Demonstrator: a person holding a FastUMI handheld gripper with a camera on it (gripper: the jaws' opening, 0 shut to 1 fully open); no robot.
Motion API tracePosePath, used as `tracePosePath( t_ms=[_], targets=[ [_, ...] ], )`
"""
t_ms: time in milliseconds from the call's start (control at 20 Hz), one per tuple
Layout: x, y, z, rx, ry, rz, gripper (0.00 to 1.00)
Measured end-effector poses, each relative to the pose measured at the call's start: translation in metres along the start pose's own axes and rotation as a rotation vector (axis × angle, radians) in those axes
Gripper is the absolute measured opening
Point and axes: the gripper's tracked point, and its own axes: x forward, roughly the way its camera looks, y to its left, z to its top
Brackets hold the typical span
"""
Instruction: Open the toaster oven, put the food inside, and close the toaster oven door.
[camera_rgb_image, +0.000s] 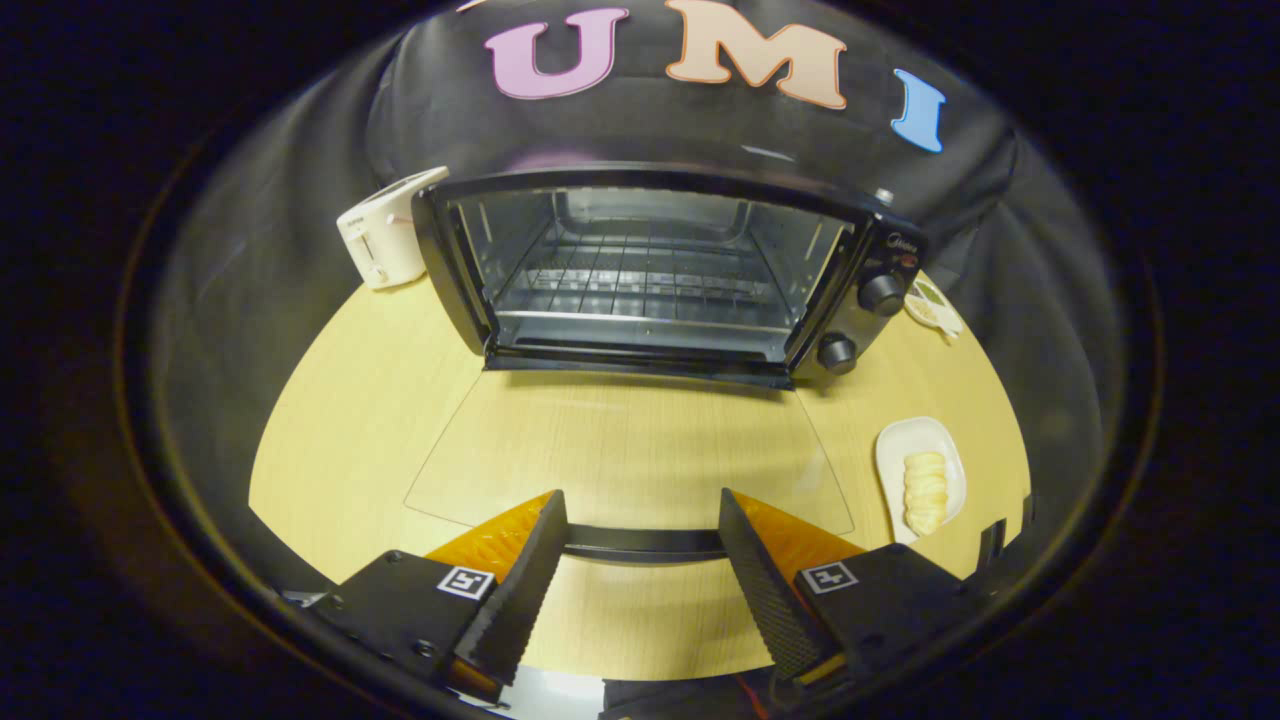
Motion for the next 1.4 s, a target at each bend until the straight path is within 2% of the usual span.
tracePosePath(
  t_ms=[500,850,1100,1400],
  targets=[
    [0.023,0.008,-0.023,-0.002,0.088,0.029,0.96],
    [0.025,0.004,-0.017,0.043,0.068,0.029,0.96],
    [0.020,-0.018,-0.004,0.056,0.023,-0.020,0.96],
    [0.013,-0.072,0.027,0.195,-0.034,-0.098,0.96]
  ],
)
